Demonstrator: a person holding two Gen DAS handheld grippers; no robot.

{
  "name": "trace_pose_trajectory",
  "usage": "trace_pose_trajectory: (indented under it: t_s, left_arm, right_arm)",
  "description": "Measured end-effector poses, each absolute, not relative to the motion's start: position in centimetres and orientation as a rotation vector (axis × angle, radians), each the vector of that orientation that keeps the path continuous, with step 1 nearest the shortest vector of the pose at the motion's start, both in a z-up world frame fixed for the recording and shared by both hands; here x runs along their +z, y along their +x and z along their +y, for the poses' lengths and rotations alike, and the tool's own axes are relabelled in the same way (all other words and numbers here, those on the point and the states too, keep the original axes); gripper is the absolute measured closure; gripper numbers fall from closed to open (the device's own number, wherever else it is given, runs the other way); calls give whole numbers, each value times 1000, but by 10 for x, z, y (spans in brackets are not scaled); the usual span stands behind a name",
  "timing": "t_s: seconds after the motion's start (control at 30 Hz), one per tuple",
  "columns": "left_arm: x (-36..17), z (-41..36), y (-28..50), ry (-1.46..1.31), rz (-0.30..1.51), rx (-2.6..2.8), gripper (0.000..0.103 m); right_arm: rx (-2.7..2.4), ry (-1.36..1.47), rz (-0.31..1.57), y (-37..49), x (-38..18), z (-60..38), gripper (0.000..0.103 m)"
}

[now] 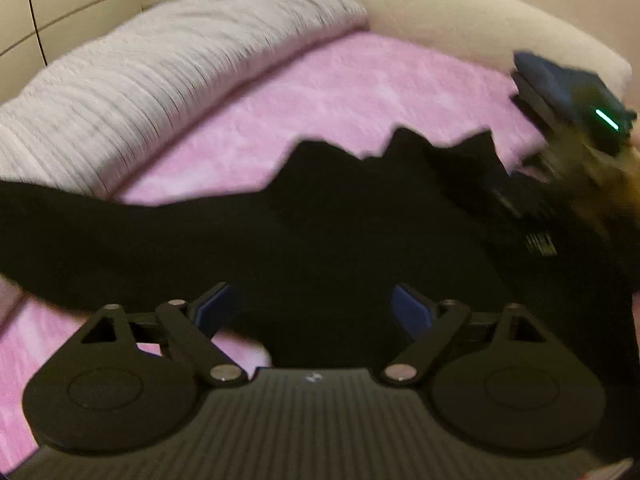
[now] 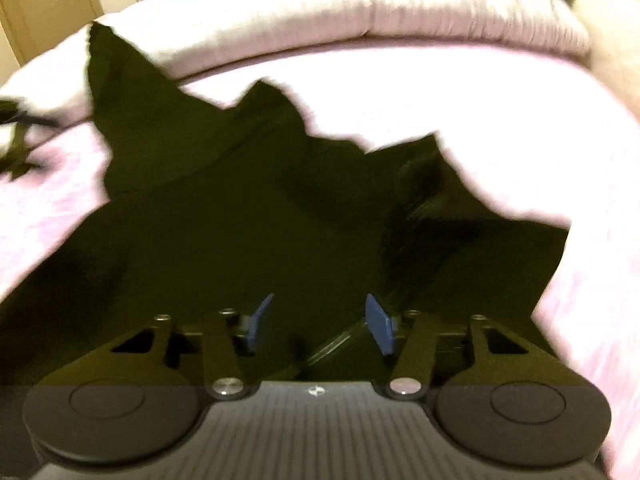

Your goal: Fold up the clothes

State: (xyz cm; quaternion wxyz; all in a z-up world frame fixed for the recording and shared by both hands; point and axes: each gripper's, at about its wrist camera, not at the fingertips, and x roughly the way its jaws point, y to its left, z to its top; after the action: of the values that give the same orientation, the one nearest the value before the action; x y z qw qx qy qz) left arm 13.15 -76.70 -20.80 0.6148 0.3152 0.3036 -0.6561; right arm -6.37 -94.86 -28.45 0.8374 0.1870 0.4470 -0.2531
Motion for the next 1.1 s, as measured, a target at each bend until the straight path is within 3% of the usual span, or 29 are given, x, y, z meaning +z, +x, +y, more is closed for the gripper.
trace_pose_trajectory:
  t_s: [0.1,0.23,0.47,0.53,0.67,0.8,1.1]
  left_arm:
    - [-217,-742,107,731,800,-1467,18]
    - [-226,-705,89,738,925,-1396,18]
    - [-226,-665,65,781,909,-1317,13]
    - [-239,-656,58,830,920,-1305,12]
    - [-265,-638,49,910,988,-1266,12]
    - [-272,-603,41,954,1007,-1231,12]
    - [-274,-543,20,986,1092,-1178,12]
  right_arm:
    - [-585,390,973,-65,-308,-991,69]
    - [-644,458,946,-76,-317,-1023,60]
    - [-655,511,827,-136,-294,-979,54]
    - [-672,529,866,-163,-302,-964,45]
    - [-702,526,951,-224,-318,-929,45]
    - [-775,500,952,-287,-298,-887,45]
    - [-1098,766,962,-449,-306,-839,42]
